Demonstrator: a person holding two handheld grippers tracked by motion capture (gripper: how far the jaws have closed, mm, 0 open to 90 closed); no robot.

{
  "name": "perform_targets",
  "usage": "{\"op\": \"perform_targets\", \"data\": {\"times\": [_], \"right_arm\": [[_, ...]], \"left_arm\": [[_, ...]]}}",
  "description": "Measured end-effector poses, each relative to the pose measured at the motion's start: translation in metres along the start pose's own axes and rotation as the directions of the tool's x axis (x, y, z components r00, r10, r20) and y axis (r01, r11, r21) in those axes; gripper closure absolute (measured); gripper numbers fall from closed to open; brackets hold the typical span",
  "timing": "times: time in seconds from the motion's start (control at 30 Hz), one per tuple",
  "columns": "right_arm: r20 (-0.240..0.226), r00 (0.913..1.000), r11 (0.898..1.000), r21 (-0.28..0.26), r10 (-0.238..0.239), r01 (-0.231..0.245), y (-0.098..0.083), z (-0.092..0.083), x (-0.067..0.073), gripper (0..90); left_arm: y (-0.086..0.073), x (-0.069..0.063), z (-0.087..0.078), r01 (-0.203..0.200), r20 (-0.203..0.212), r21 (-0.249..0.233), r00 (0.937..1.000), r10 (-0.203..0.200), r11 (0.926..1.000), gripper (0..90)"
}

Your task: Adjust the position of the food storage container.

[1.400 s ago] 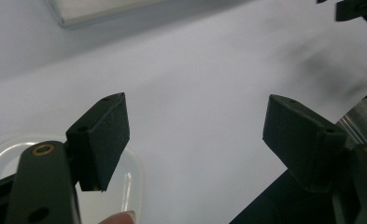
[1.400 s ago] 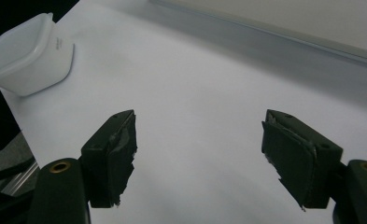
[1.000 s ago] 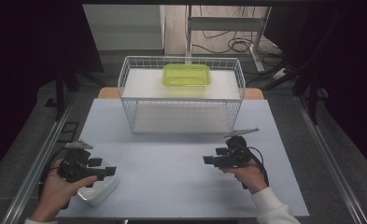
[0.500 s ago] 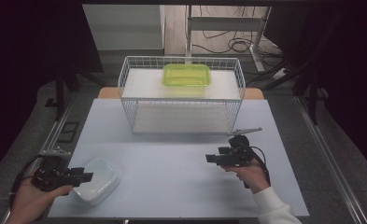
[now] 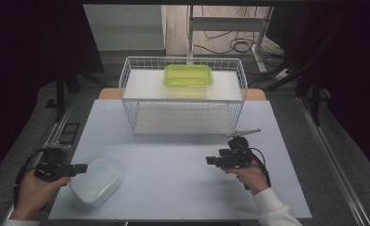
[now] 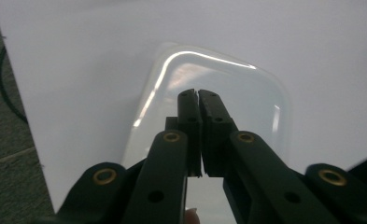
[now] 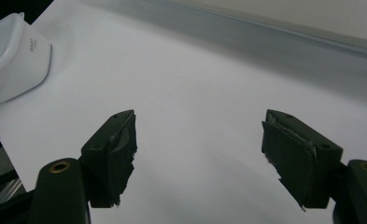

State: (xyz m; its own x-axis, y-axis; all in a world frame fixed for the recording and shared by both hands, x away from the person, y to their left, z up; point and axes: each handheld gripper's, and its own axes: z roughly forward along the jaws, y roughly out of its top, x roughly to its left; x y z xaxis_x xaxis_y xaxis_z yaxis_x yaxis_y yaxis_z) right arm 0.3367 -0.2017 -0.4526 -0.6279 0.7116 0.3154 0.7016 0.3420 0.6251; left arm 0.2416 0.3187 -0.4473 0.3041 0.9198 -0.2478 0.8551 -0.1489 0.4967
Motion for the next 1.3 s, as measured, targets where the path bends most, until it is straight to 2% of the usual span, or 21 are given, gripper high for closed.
{"op": "perform_targets", "data": {"times": [0.17,0.3,0.43,0.6,0.87,1.0,1.27,1.3], "right_arm": [[0.003,0.9999,1.0,-0.01,0.011,-0.011,-0.001,-0.004,-0.003,26.6],[0.01,0.9998,1.0,-0.009,0.018,-0.018,-0.002,-0.005,-0.005,26.5],[0.006,0.9998,1.0,-0.015,0.021,-0.021,-0.002,-0.006,-0.006,26.5],[0.014,0.9996,1.0,-0.013,0.026,-0.025,-0.002,-0.006,-0.008,26.3],[0.016,0.9996,1.0,-0.012,0.025,-0.025,-0.002,-0.006,-0.009,26.1],[0.019,0.9995,1.0,-0.01,0.027,-0.027,-0.003,-0.006,-0.01,26.1],[0.017,0.9995,1.0,-0.008,0.027,-0.027,-0.003,-0.005,-0.009,25.9],[0.015,0.9995,1.0,-0.008,0.026,-0.026,-0.003,-0.006,-0.009,25.8]], "left_arm": [[0.011,0.005,0.009,-0.008,-0.007,0.019,0.9999,0.008,0.9998,89.6],[0.023,0.011,0.017,-0.018,-0.063,0.025,0.9979,0.019,0.9995,89.7],[0.032,0.019,0.026,-0.016,-0.083,0.042,0.9964,0.019,0.999,89.7],[0.04,0.021,0.039,-0.028,-0.098,0.08,0.9945,0.036,0.9964,89.7],[0.046,0.018,0.056,-0.062,-0.079,0.13,0.9942,0.073,0.9896,89.7],[0.047,0.015,0.059,-0.07,-0.069,0.136,0.9944,0.08,0.9882,89.7],[0.053,-0.003,0.067,-0.108,-0.043,0.147,0.9924,0.116,0.9832,89.7],[0.053,-0.006,0.068,-0.108,-0.039,0.14,0.9927,0.114,0.9843,89.7]]}}
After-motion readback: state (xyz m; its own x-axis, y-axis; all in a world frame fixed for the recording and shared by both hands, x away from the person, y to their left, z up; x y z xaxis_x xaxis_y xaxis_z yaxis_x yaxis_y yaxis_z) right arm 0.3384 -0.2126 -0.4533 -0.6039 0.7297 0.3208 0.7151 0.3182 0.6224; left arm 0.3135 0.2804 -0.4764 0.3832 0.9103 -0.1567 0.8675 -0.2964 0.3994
